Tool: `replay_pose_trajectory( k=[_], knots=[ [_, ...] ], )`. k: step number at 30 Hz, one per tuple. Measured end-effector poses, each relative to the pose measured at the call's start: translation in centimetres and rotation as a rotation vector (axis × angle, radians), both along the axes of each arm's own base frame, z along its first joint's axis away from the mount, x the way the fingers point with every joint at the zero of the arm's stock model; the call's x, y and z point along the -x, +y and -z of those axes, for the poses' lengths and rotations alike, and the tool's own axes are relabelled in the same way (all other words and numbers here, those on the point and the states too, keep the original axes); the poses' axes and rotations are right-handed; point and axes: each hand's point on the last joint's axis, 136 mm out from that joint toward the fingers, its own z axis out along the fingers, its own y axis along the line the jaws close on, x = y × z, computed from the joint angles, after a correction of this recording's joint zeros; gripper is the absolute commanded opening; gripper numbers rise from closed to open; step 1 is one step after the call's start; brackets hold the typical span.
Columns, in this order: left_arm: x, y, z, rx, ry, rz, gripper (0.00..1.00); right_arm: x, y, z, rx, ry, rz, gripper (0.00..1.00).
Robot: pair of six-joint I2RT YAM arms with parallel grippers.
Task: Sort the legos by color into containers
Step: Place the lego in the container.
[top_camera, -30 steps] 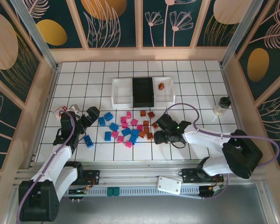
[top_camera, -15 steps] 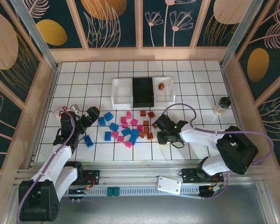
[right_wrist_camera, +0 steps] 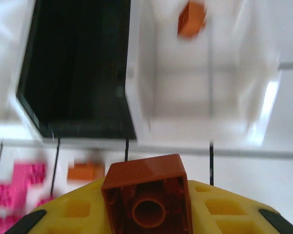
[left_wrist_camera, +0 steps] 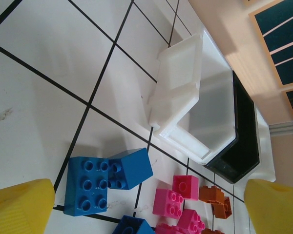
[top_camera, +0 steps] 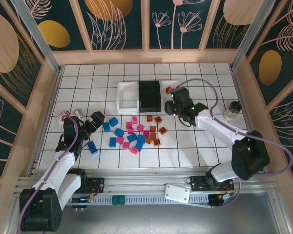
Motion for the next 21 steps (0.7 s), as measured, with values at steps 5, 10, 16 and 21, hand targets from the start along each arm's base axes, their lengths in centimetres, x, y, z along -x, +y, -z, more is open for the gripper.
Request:
replay_pose_trajectory(
  k=[5, 10, 16, 21],
  knots=[
    [0.0, 0.1, -0.4, -0.003, 0.002, -0.005, 0.99, -5.4, -0.6, 1.1, 0.000, -0.006, 0.075, 0.30],
    [-0.1, 0.4, -0.9, -0.014, 0.003, -0.023, 0.99, -9.4, -1.1, 3.2, 0.013, 0.019, 0.127, 0.51],
    [-0.1, 1.0, -0.9, -0.037, 0.025, -0.050, 0.91, -11.6, -1.0, 3.3, 0.003, 0.010, 0.148, 0.72],
    [0.3, 1.8, -0.8, -0.072, 0.056, -0.086, 0.88, -11.2, -0.8, 2.8, -0.020, -0.015, 0.140, 0.72]
  ],
)
